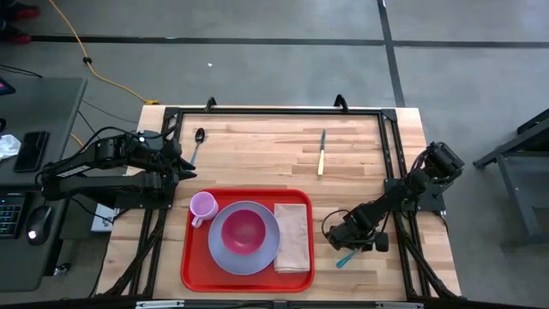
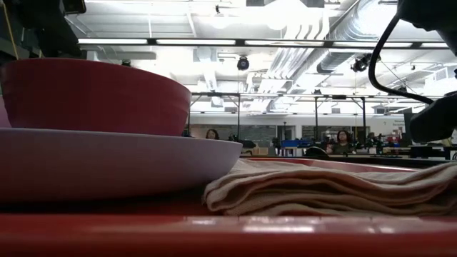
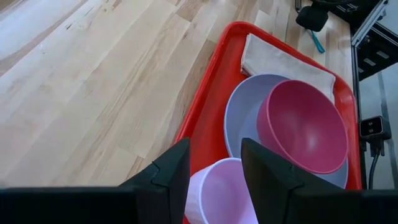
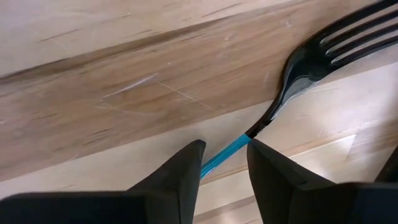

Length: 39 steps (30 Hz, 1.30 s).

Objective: Set up tray
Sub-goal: Put the blue fork on the peach napkin on the orange serving tray

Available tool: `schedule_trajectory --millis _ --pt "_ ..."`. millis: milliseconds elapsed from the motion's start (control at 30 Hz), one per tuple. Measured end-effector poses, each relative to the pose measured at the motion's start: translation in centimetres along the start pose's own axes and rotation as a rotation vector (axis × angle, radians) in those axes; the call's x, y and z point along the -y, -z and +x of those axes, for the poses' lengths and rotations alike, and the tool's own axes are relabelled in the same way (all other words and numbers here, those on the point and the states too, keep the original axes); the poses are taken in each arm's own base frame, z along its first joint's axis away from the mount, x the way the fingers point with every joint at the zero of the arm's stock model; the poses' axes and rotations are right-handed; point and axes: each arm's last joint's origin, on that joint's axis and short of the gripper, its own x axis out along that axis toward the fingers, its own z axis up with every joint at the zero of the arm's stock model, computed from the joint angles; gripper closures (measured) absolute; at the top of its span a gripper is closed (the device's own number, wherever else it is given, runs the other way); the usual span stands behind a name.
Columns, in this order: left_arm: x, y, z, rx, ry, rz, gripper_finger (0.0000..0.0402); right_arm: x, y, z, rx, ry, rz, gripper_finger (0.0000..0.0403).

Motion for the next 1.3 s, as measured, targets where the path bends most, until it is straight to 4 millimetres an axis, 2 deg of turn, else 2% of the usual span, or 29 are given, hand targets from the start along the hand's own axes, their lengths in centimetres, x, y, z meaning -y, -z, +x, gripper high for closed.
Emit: schedule_trajectory --millis 267,733,1300 --pt "0.01 0.00 0.00 -0.001 0.002 0.000 0.0227 -0.33 -0.31 -0.14 -0.007 0.000 0.013 0.0296" --pt "0.02 0.01 0.00 -0.002 0.006 0.000 0.0227 -0.93 -0.69 -0.33 -0.023 -0.013 0.019 0.0396" --pt "0.02 0.01 -0.01 -0.002 0.006 0.000 0.0227 -0.87 -0.65 -0.38 -0.039 0.001 -0.007 0.0400"
